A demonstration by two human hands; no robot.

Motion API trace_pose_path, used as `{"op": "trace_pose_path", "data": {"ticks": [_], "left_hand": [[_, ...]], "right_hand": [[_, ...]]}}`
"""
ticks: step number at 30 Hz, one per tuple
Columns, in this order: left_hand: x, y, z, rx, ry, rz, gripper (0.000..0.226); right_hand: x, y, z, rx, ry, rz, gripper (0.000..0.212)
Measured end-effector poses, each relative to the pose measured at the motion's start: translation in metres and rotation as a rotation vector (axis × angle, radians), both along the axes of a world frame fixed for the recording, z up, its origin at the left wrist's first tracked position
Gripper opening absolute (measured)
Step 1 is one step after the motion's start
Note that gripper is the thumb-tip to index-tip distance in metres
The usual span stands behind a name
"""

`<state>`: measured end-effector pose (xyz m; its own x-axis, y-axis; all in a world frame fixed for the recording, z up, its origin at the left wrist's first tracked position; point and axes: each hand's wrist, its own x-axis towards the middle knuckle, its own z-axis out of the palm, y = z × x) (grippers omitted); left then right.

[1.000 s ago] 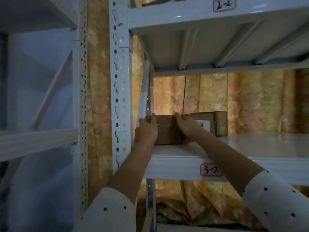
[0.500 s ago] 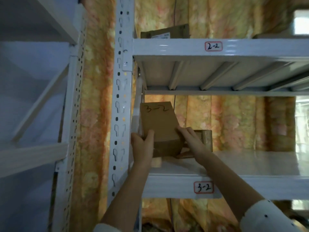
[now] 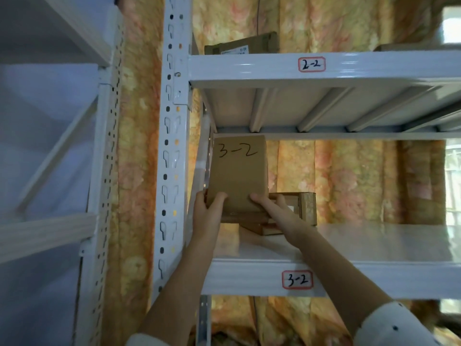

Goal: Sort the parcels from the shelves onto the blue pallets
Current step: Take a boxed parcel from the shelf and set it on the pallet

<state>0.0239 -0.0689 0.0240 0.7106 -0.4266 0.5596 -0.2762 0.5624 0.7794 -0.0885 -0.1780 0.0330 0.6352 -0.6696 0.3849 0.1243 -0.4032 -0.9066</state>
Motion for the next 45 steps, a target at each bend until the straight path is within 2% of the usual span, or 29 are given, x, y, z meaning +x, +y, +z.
{"op": "trace_pose_path", "data": {"ticks": [4,9,12,14,17,21,23,26,30,32,35,38,39,43,45], "left_hand": [[-0.002,0.004,0.004,-0.07,0.0,-0.035,0.044],[-0.002,0.008,0.001,-0.066,0.023,-0.115,0.049],[-0.007,0.012,0.003,-0.074,-0.05,-0.201,0.044],[-0.012,0.013,0.003,-0.029,-0.132,-0.252,0.036],[-0.027,0.014,0.003,0.017,-0.271,-0.352,0.029],[-0.066,0.022,-0.003,-0.011,-0.361,-0.528,0.037],[-0.09,0.024,-0.013,-0.024,-0.378,-0.624,0.037],[-0.127,0.02,-0.038,-0.009,-0.348,-0.786,0.036],[-0.183,0.009,-0.085,0.071,-0.276,-0.99,0.057],[-0.216,0.005,-0.11,0.111,-0.228,-1.093,0.054],[-0.268,0.006,-0.144,0.174,-0.17,-1.232,0.059],[-0.318,0.014,-0.176,0.245,-0.145,-1.344,0.062],[-0.334,0.019,-0.187,0.271,-0.137,-1.381,0.062],[-0.388,0.036,-0.227,0.392,-0.097,-1.476,0.052],[-0.413,0.041,-0.241,0.442,-0.075,-1.52,0.049]], "right_hand": [[-0.001,0.004,0.002,0.064,-0.095,0.071,0.077],[-0.004,0.009,0.001,0.026,-0.117,0.085,0.073],[-0.015,0.015,-0.001,0.063,-0.153,0.047,0.082],[-0.033,0.024,-0.01,0.084,-0.196,0.005,0.075],[-0.071,0.04,-0.025,0.049,-0.278,-0.104,0.06],[-0.129,0.063,-0.038,-0.003,-0.36,-0.23,0.073],[-0.157,0.076,-0.05,-0.013,-0.402,-0.309,0.07],[-0.2,0.098,-0.078,-0.003,-0.448,-0.444,0.068],[-0.253,0.128,-0.124,0.052,-0.513,-0.65,0.072],[-0.279,0.142,-0.148,0.092,-0.519,-0.757,0.068],[-0.318,0.164,-0.183,0.154,-0.586,-0.915,0.056],[-0.354,0.187,-0.215,0.203,-0.633,-1.076,0.025],[-0.365,0.195,-0.225,0.224,-0.641,-1.114,0.02],[-0.412,0.226,-0.259,0.289,-0.611,-1.235,0.038],[-0.434,0.238,-0.27,0.296,-0.582,-1.302,0.037]]}}
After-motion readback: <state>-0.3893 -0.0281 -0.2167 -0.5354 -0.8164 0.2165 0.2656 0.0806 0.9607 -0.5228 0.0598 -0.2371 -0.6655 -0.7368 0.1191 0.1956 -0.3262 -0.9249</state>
